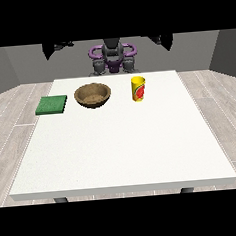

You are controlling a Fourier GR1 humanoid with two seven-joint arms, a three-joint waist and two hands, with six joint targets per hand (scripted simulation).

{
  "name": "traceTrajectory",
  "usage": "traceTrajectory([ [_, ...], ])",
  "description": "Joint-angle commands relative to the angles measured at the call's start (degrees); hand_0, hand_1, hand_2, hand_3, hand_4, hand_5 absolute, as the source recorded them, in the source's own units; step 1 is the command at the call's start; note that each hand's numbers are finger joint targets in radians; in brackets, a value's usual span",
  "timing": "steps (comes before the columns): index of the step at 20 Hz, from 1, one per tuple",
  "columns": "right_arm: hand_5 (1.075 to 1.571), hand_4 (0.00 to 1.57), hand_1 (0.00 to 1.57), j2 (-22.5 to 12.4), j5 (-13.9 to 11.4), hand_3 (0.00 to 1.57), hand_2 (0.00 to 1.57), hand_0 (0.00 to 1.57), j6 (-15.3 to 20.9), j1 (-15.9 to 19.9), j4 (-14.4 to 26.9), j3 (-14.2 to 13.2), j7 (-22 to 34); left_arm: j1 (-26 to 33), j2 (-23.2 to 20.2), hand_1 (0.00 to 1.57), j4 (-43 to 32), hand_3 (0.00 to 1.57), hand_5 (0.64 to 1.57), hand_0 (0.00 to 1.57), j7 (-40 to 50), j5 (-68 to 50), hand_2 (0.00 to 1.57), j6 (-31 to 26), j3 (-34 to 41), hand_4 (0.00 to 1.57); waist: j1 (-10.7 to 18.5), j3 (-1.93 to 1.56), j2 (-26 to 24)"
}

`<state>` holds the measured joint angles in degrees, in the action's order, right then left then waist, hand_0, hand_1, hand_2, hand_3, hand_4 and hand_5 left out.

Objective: Pick the cup and pour the ball into the bowl, then pick the bowl and place it on the pad

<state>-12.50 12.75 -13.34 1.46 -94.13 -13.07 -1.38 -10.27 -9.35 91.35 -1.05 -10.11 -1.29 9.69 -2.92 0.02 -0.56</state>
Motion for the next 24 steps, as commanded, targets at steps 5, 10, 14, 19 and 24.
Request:
traceTrajectory([
  [5, 1.571, 0.00, 0.00, 2.2, -2.7, 0.00, 0.00, 0.00, 0.4, 2.7, 2.3, 1.9, -4.9, -3.2, 2.0, 0.00, -12.8, 0.00, 1.525, 0.00, -15.9, 4.0, 0.00, 0.4, 0.7, 0.00, -2.3, 0.00, 7.4],
  [10, 1.571, 0.00, 0.00, -0.1, -1.5, 0.00, 0.00, 0.00, -0.4, 7.4, 1.9, 0.6, -4.4, -4.9, 5.1, 0.00, -22.5, 0.00, 1.519, 0.00, -28.5, 5.5, 0.00, 1.8, 1.1, 0.00, -3.6, 0.04, 12.0],
  [14, 1.570, 0.00, 0.00, -2.3, 0.2, 0.00, 0.00, 0.00, -3.7, 8.3, 5.4, -1.7, -7.6, -8.2, 7.3, 0.00, -28.7, 0.00, 1.523, 0.00, -33.1, 8.2, 0.00, 5.6, 0.2, 0.00, -4.9, 0.00, 13.9],
  [19, 1.570, 0.00, 0.00, -1.0, 0.1, 0.00, 0.00, 0.00, -5.1, 6.8, 5.4, -0.7, -10.2, -13.8, 6.8, 0.00, -40.2, 0.00, 1.518, 0.00, -39.1, 6.8, 0.00, 6.6, 3.4, 0.00, -6.4, 0.01, 14.8],
  [24, 1.571, 0.00, 0.00, -0.3, -1.9, 0.00, 0.00, 0.00, -4.5, 6.4, 8.8, -0.3, -12.1, -16.5, 3.2, 0.00, -48.5, 0.00, 1.520, 0.00, -43.5, 6.4, 0.00, 4.3, 4.9, 0.00, -4.8, 0.01, 14.3],
])
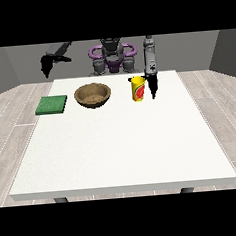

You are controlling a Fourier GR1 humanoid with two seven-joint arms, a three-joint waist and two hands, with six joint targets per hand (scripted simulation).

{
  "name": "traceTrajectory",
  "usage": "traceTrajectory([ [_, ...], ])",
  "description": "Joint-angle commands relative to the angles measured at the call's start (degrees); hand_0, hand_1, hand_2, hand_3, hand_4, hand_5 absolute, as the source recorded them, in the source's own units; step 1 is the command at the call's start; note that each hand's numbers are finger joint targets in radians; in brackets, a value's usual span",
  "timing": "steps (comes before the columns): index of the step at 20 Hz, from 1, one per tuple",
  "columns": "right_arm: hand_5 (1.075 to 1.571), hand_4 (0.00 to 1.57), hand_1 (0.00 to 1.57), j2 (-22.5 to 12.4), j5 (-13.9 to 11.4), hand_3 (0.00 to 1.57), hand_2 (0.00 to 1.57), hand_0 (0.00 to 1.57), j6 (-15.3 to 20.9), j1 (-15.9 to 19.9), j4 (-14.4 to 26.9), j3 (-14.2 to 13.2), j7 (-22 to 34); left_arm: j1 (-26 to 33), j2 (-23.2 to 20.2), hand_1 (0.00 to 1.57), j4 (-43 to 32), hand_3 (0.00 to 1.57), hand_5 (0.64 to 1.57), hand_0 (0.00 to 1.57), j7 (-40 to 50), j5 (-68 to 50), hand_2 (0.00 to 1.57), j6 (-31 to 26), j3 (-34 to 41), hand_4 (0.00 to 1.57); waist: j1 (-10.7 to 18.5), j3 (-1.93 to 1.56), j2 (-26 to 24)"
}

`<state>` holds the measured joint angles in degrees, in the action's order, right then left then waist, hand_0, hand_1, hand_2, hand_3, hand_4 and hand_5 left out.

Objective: Pick the cup and pour the ball into the bowl, then pick the bowl and place it on the pad

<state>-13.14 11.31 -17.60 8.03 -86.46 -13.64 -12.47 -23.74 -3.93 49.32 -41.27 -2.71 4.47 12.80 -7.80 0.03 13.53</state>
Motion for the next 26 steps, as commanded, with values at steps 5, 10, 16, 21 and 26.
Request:
traceTrajectory([
  [5, 1.571, 0.00, 0.00, -0.3, 1.2, 0.00, 0.00, 0.00, -0.5, 0.6, -4.2, 0.6, 2.7, -3.9, -0.5, 0.00, -14.1, 0.00, 1.521, 0.00, -13.1, -0.6, 0.00, 1.2, 3.3, 0.00, -2.7, 0.05, 2.6],
  [10, 1.571, 0.00, 0.00, -1.5, -0.1, 0.00, 0.00, 0.00, -2.4, 1.8, 4.7, -1.9, -5.9, -9.1, -1.4, 0.00, -16.1, 0.00, 1.559, 0.00, -10.4, -0.5, 0.00, 2.5, 2.8, 0.00, -1.7, -0.01, 4.2],
  [16, 1.570, 0.00, 0.00, -2.0, 0.4, 0.00, 0.00, 0.00, -2.5, 2.8, 1.2, -0.3, -1.5, -5.8, 1.3, 1.32, -15.6, 1.57, 1.245, 1.32, -12.9, 8.5, 1.57, 20.1, -0.5, 1.45, -5.5, 0.01, 4.4],
  [21, 1.570, 0.00, 0.00, -5.7, 4.0, 0.00, 0.00, 0.00, -4.1, 3.7, 2.8, -4.3, 1.6, -3.0, -0.2, 1.33, -14.9, 1.57, 1.245, 1.33, -11.6, 9.6, 1.57, 18.6, -1.4, 1.50, -3.5, 0.00, 0.7],
  [26, 1.569, 0.00, 0.00, -5.8, 2.5, 0.00, 0.00, 0.00, -4.7, 0.2, 10.2, -4.3, 2.7, -4.4, -8.2, 1.38, -12.6, 1.57, 1.341, 1.38, 3.5, 19.5, 1.57, 23.9, -7.8, 1.57, -0.3, -0.23, -11.3],
])
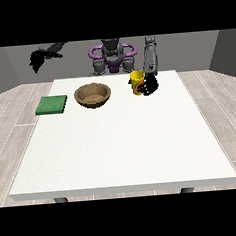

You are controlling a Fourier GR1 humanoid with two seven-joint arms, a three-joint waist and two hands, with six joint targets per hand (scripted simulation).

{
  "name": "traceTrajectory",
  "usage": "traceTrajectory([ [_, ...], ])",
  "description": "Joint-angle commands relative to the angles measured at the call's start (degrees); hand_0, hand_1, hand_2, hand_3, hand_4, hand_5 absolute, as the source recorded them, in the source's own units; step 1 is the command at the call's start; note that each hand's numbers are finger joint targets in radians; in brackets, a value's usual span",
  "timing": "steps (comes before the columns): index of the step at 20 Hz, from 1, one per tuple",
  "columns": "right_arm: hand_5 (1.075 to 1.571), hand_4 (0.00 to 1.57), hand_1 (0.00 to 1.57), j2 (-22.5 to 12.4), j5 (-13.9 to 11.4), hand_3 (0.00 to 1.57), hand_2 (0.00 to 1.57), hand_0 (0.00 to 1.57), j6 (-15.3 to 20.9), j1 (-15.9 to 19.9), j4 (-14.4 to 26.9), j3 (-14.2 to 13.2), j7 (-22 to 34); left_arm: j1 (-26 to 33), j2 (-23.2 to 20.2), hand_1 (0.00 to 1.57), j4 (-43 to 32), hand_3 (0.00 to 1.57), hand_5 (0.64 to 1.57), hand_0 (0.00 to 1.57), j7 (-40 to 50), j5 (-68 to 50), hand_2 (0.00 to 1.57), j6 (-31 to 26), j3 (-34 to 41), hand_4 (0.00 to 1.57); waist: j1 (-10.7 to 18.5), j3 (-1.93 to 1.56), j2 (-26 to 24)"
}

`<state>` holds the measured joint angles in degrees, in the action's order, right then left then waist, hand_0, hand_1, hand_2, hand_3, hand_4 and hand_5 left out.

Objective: Pick the cup and pour the ball into the bowl, then pick the bowl and place it on the pad

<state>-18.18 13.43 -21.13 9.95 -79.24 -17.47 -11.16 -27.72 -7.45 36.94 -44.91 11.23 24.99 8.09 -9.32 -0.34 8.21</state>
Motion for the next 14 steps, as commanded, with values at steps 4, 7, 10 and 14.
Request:
traceTrajectory([
  [4, 1.569, 0.00, 0.00, 1.4, -1.1, 0.00, 0.00, 0.00, 0.8, -0.4, 6.3, 0.0, -1.2, -10.6, -14.7, 1.45, -0.7, 1.57, 1.291, 1.45, 20.5, 11.3, 1.57, 1.2, -5.4, 1.57, 2.3, 0.05, -5.9],
  [7, 1.568, 0.00, 0.00, 1.2, -2.1, 0.00, 0.00, 0.00, -0.1, -0.9, 9.0, 0.0, -3.9, -13.5, -15.5, 1.46, -0.7, 1.57, 1.294, 1.46, 25.9, 14.9, 1.57, 0.4, -7.8, 1.57, 2.8, 0.22, -5.4],
  [10, 1.568, 0.00, 0.00, -1.0, -1.2, 0.00, 0.00, 0.00, -1.4, 0.2, 13.0, -2.2, -4.9, -14.1, -11.4, 1.47, 1.2, 1.57, 1.278, 1.47, 30.8, 18.9, 1.57, 1.6, -11.3, 1.57, 4.1, 0.29, -6.4],
  [14, 1.568, 0.00, 0.00, -0.4, -2.4, 0.00, 0.00, 0.00, -2.1, -2.1, 13.8, -1.1, -6.0, -14.1, -10.8, 1.47, 2.8, 1.57, 1.278, 1.47, 36.2, 22.1, 1.57, -0.7, -13.0, 1.57, 4.2, 0.31, -8.6],
])
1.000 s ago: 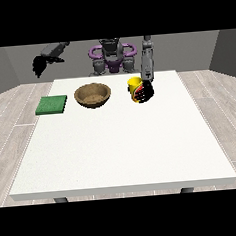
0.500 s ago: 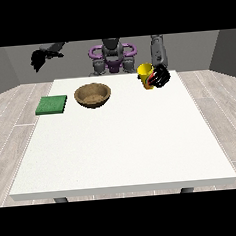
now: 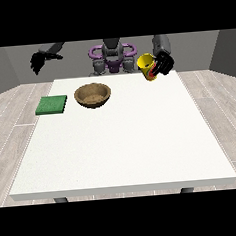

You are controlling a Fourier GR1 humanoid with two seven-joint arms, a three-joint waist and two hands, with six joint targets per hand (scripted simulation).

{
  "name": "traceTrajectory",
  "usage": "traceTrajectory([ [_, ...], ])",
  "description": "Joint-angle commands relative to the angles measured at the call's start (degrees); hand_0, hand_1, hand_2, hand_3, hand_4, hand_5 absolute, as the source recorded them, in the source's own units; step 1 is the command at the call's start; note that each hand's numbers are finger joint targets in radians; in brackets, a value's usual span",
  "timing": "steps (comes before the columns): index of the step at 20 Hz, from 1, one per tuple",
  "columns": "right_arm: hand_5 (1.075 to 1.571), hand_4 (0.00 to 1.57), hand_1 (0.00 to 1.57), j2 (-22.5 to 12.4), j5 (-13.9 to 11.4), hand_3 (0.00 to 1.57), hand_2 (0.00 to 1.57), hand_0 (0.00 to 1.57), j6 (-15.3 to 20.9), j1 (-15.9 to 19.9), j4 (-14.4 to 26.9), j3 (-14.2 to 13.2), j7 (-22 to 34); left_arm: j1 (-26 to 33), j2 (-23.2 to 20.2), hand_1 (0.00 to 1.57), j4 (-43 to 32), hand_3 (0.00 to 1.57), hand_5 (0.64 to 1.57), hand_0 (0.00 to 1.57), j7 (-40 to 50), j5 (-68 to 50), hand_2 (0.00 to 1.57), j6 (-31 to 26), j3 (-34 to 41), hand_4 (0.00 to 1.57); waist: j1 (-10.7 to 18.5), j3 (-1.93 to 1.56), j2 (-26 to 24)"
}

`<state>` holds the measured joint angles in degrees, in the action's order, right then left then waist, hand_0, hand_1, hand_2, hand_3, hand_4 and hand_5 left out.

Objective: Pick the cup and pour the ball into the bowl, then pick the bowl and place it on the pad

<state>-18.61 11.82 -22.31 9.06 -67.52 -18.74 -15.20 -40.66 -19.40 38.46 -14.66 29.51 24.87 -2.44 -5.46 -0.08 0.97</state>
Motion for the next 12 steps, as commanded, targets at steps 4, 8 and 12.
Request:
traceTrajectory([
  [4, 1.569, 0.00, 0.00, -1.2, 0.3, 0.00, 0.00, 0.00, -1.1, 1.1, 2.8, -0.7, -0.5, -3.1, 4.1, 1.49, 0.2, 1.57, 1.267, 1.49, 13.2, 12.4, 1.57, 4.8, -7.5, 1.51, -0.4, 0.02, -1.5],
  [8, 1.570, 0.00, 0.00, -0.4, 0.4, 0.00, 0.00, 0.00, -3.1, -0.4, 3.3, 0.9, 0.7, -7.9, 4.9, 1.52, -2.0, 1.57, 1.211, 1.52, 23.4, 21.7, 1.57, 4.9, -12.6, 1.57, -3.2, -0.02, -4.8],
  [12, 1.571, 0.00, 0.00, -2.8, 0.8, 0.00, 0.00, 0.00, -3.1, 2.4, 6.5, -1.0, 0.3, -11.8, 7.9, 1.55, -2.7, 1.57, 1.244, 1.55, 30.1, 32.7, 1.57, 4.4, -20.4, 1.57, -1.3, -0.07, -4.4],
])
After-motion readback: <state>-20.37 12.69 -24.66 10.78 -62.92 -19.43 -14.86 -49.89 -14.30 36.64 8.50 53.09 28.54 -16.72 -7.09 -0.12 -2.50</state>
